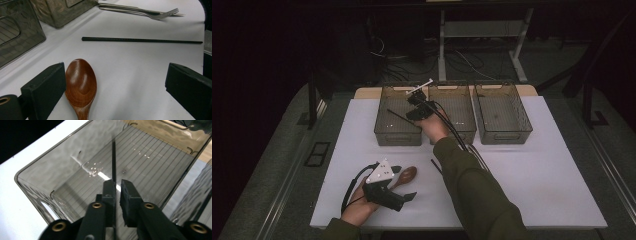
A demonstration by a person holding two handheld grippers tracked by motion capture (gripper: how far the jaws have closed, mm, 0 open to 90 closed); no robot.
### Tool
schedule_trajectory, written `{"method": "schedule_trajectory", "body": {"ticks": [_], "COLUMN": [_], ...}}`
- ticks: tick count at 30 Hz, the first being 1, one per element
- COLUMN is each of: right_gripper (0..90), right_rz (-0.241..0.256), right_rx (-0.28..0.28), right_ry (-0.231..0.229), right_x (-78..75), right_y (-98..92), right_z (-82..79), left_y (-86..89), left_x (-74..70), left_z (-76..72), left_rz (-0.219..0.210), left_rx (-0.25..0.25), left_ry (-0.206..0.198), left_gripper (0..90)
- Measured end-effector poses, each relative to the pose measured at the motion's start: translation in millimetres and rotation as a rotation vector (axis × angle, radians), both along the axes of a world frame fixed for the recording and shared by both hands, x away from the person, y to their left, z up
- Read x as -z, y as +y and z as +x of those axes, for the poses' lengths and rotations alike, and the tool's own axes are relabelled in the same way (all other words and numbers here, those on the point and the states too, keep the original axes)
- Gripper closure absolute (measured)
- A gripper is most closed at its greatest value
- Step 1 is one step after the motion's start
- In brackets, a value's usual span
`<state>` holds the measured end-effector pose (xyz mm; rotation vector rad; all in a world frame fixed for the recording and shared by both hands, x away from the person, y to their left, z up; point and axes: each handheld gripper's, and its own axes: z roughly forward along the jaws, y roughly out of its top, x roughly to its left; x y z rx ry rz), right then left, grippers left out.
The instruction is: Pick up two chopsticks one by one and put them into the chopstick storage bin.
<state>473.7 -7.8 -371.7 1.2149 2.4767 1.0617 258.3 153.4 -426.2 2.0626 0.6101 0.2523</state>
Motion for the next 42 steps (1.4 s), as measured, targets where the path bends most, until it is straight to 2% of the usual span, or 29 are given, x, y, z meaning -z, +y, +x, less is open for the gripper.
{"method": "schedule_trajectory", "body": {"ticks": [4, 6, 10, 15, 18, 21, 26, 27, 31, 35, 36, 37, 42], "right_gripper": [74.1, 68.5, 58.7, 47.9, 44.5, 43.6, 41.4, 41.5, 43.3, 43.0, 43.1, 43.6, 48.2], "right_rz": [0.007, 0.015, 0.003, 0.020, 0.030, 0.042, 0.042, 0.046, 0.069, 0.074, 0.076, 0.077, 0.102], "right_rx": [-0.014, -0.028, -0.057, -0.079, -0.113, -0.151, -0.162, -0.164, -0.176, -0.180, -0.176, -0.171, -0.156], "right_ry": [-0.012, -0.002, -0.011, -0.016, -0.012, -0.022, -0.050, -0.052, -0.049, -0.058, -0.055, -0.058, -0.059], "right_x": [-4.3, -7.3, -14.1, -24.1, -27.1, -29.2, -32.3, -33.2, -33.1, -30.5, -29.6, -28.5, -22.5], "right_y": [-2.3, -3.5, -6.6, -17.8, -25.7, -36.5, -57.0, -61.5, -78.2, -92.0, -95.1, -98.3, -114.7], "right_z": [-2.2, -4.4, -11.7, -24.2, -31.4, -41.7, -57.4, -60.7, -73.8, -88.0, -91.6, -95.1, -110.7], "left_y": [-0.1, 0.2, 0.1, 0.1, 0.2, 1.6, 1.9, 1.1, 1.2, 2.0, 2.6, 1.2, 1.3], "left_x": [-0.1, 0.0, 0.0, 0.0, 0.4, 0.0, -0.1, 0.5, 1.0, 0.4, 0.1, 1.3, 1.9], "left_z": [0.0, 0.8, 0.3, 0.2, 0.3, 0.4, 0.7, 0.6, 0.3, 0.4, 0.7, 0.2, 0.4], "left_rz": [0.001, 0.005, 0.007, 0.011, 0.012, 0.020, 0.026, 0.013, 0.007, 0.010, 0.024, 0.005, 0.012], "left_rx": [0.001, 0.004, -0.001, 0.000, -0.001, -0.001, 0.002, -0.004, -0.008, -0.008, -0.001, -0.012, -0.012], "left_ry": [-0.001, -0.005, 0.000, -0.002, -0.003, -0.007, -0.005, -0.002, 0.002, 0.003, 0.001, 0.002, 0.006], "left_gripper": [2.7, 2.7, 2.7, 2.7, 2.7, 2.7, 2.7, 2.7, 2.7, 2.7, 2.7, 2.7, 2.7]}}
